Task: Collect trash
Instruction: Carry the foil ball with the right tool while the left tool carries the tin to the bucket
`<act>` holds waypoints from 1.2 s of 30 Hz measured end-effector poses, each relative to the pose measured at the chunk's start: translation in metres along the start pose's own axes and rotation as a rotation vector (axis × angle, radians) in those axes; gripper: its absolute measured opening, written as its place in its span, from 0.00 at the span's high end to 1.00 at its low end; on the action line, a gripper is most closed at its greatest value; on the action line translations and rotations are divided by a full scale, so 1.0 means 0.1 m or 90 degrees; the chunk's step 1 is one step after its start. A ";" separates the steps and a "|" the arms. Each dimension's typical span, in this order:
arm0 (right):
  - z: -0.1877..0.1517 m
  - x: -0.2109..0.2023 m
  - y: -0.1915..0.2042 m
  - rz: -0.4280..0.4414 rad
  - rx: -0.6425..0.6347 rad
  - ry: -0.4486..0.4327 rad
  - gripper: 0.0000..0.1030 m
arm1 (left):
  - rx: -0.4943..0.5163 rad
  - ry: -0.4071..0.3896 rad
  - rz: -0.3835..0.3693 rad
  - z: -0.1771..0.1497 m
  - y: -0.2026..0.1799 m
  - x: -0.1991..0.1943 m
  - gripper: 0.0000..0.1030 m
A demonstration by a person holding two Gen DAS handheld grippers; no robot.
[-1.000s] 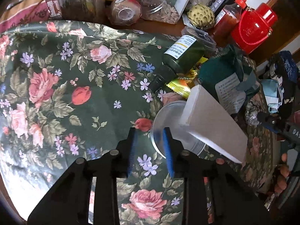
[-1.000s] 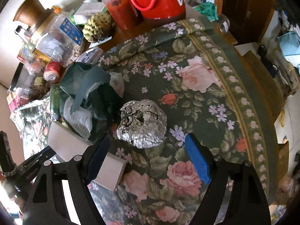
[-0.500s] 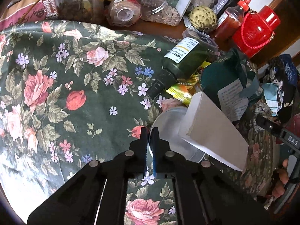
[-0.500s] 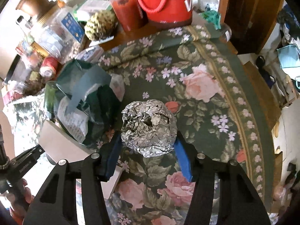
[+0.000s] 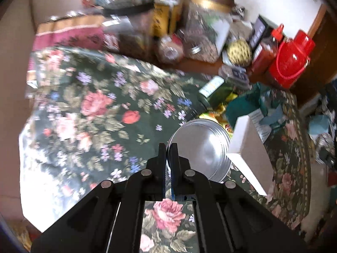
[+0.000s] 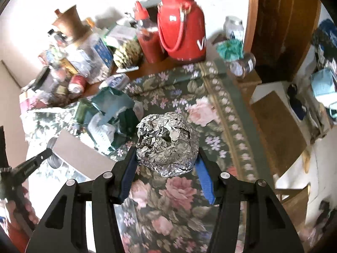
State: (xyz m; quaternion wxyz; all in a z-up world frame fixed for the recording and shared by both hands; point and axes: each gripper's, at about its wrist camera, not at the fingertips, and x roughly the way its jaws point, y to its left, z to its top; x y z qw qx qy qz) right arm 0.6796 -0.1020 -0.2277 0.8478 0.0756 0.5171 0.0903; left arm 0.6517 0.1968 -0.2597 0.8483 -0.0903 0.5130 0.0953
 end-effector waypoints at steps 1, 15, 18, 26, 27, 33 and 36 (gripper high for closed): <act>-0.01 -0.05 0.00 0.002 -0.005 -0.006 0.51 | -0.007 -0.011 0.008 -0.01 -0.01 -0.08 0.99; -0.12 -1.05 -0.30 0.107 -0.121 -0.109 0.51 | -0.100 -0.178 0.008 -0.50 -0.47 -1.49 0.99; -0.12 -1.22 -0.33 0.126 -0.140 -0.125 0.51 | -0.104 -0.204 0.004 -0.61 -0.59 -1.76 0.99; -0.25 -1.71 -0.26 0.170 -0.165 -0.182 0.51 | -0.093 -0.268 -0.021 -0.84 -0.64 -2.36 0.99; -0.28 -1.77 -0.25 0.173 -0.165 -0.190 0.51 | -0.089 -0.277 -0.027 -0.88 -0.64 -2.43 0.99; -0.59 -2.15 -0.10 0.175 -0.161 -0.235 0.51 | -0.061 -0.315 -0.067 -1.12 -0.52 -2.78 0.99; -0.79 -2.29 0.01 0.168 -0.157 -0.249 0.51 | -0.037 -0.318 -0.080 -1.31 -0.43 -2.92 0.99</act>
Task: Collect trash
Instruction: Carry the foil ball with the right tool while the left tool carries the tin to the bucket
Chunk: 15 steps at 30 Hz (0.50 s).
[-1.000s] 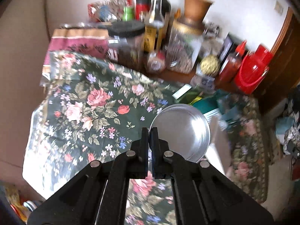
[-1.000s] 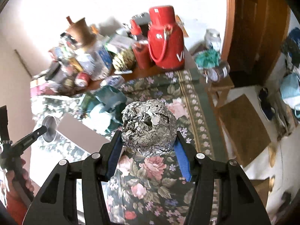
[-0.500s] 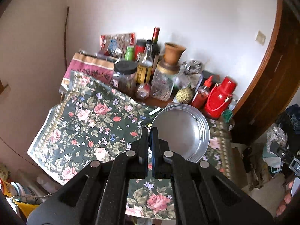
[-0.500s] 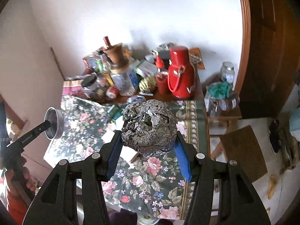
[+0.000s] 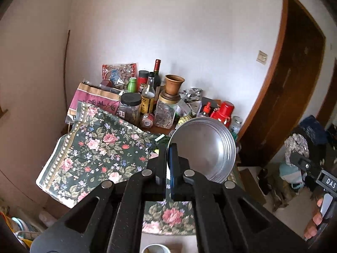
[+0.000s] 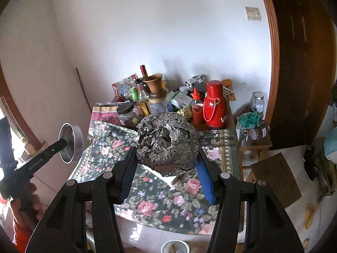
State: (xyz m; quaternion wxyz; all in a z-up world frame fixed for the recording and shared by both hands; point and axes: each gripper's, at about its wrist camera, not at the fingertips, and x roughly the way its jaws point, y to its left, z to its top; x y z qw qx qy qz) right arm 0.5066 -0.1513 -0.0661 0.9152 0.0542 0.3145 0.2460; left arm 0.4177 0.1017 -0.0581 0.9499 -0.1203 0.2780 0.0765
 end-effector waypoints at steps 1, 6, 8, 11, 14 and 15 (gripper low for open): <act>-0.05 -0.06 0.07 -0.005 0.001 -0.004 0.51 | 0.005 0.001 -0.005 -0.03 0.03 -0.06 0.99; -0.39 -0.37 0.48 -0.022 0.020 -0.020 0.51 | 0.033 0.012 -0.040 -0.32 0.25 -0.51 0.99; -0.52 -0.47 0.62 -0.029 0.029 -0.023 0.51 | 0.042 0.019 -0.046 -0.43 0.36 -0.66 0.99; -0.77 -0.66 0.86 -0.030 0.043 -0.025 0.51 | 0.053 0.032 -0.053 -0.62 0.53 -0.94 0.99; -0.99 -0.79 1.02 -0.034 0.049 -0.026 0.51 | 0.073 0.036 -0.055 -0.81 0.66 -1.21 0.99; -1.08 -0.84 1.07 -0.037 0.053 -0.023 0.51 | 0.078 0.037 -0.055 -0.86 0.69 -1.26 0.99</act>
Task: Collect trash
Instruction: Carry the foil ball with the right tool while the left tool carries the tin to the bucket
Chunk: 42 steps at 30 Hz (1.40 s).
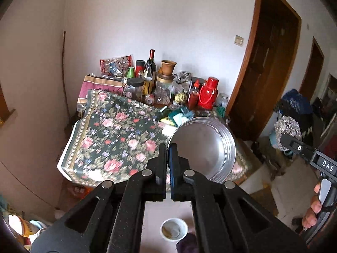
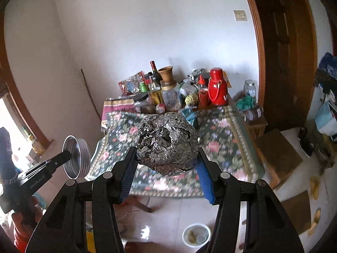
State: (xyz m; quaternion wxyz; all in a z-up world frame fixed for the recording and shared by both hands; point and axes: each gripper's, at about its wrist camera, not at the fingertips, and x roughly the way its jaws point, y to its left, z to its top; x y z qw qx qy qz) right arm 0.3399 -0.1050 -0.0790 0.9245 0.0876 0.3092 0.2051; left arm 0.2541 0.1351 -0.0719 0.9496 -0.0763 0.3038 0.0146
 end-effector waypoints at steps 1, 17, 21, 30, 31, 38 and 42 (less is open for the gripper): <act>-0.05 -0.03 0.02 -0.002 0.003 0.002 0.51 | 0.005 0.004 -0.003 -0.07 0.02 -0.05 0.99; -0.88 0.20 -0.24 -0.032 0.041 0.160 0.51 | -0.003 0.144 -0.020 -0.77 -0.18 0.30 0.99; -1.06 0.46 -0.43 -0.022 0.033 0.218 0.51 | -0.015 0.183 -0.013 -1.00 -0.30 0.62 0.99; -1.72 1.23 -0.83 -0.021 0.007 0.333 0.51 | -0.020 0.274 0.019 -1.78 -0.38 1.51 0.99; -1.80 1.30 -0.87 -0.021 0.006 0.342 0.51 | -0.023 0.283 0.021 -1.88 -0.37 1.60 0.99; -2.44 1.85 -1.09 -0.028 -0.004 0.401 0.51 | -0.054 0.346 0.034 -2.66 -0.19 2.23 0.99; -2.75 2.12 -1.22 -0.035 0.000 0.421 0.51 | -0.066 0.375 0.043 -3.10 -0.09 2.53 0.99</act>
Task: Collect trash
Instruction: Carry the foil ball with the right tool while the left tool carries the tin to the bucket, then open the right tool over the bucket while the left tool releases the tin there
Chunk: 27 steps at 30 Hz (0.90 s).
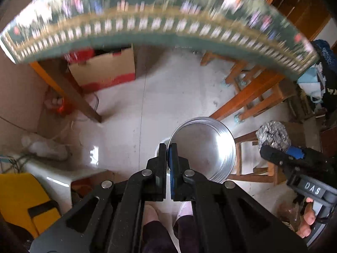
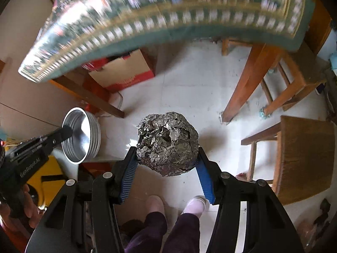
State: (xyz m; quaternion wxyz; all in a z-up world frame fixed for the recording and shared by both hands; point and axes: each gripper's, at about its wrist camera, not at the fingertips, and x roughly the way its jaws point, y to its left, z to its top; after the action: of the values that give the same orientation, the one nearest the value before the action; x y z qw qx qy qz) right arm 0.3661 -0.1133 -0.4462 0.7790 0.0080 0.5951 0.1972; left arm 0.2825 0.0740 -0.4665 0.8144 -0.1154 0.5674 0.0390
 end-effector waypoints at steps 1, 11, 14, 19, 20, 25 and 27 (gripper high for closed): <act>-0.01 0.11 -0.02 0.000 0.003 0.003 0.51 | -0.003 0.006 0.003 -0.04 0.03 0.10 0.99; 0.05 0.75 0.03 0.057 -0.017 0.026 0.47 | -0.034 0.053 0.022 -0.31 0.24 0.78 0.99; 0.05 0.78 0.04 0.053 -0.021 0.019 0.38 | -0.033 0.064 0.020 -0.32 0.22 0.88 0.99; 0.04 0.75 -0.02 0.035 -0.011 0.014 0.38 | -0.027 0.081 -0.004 -0.28 0.08 1.05 0.99; 0.03 0.74 -0.06 0.038 -0.002 0.017 0.38 | -0.025 0.084 -0.008 -0.26 0.05 1.08 0.99; 0.01 0.69 -0.15 0.014 0.002 0.026 0.38 | -0.023 0.107 -0.015 -0.19 -0.12 1.29 0.93; 0.01 0.65 -0.16 0.008 0.002 0.023 0.38 | -0.016 0.121 -0.026 -0.17 -0.18 1.38 0.85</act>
State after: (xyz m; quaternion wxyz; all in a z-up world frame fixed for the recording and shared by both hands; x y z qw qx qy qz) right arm 0.3857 -0.1077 -0.5095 0.7666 0.0093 0.6095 0.2016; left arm 0.3190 0.0430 -0.5984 0.7561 -0.1406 0.6389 0.0183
